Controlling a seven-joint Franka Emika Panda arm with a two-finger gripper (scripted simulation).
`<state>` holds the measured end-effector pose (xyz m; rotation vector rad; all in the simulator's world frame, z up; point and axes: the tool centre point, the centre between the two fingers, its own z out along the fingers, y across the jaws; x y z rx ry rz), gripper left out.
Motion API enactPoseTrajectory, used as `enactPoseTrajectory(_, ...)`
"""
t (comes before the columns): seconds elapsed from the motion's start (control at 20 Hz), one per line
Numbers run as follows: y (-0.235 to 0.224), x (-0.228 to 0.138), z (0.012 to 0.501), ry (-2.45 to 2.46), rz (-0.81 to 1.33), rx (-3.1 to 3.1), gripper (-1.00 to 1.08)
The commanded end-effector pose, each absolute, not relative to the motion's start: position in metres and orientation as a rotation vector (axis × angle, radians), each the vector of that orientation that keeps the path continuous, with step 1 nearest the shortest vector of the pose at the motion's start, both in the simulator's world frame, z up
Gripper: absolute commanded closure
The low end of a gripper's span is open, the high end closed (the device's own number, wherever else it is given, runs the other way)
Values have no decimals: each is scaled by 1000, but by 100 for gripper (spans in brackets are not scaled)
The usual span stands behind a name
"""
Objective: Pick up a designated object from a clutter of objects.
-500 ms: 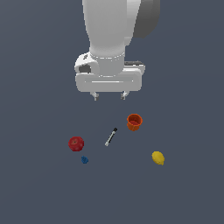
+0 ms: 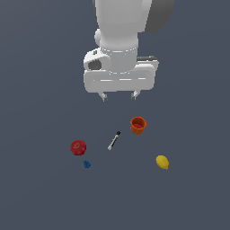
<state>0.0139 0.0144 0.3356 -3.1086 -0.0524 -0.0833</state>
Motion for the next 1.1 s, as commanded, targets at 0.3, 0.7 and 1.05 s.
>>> enactPoseTrajectory(0.3,20,16,339,-65,-99,-3106,-92)
enactPoseTrajectory(0.7,18,23,309,25,-87,-3105,-92)
enactPoseTrajectory(1.05,14,30,249,201,-64,-3100,-92)
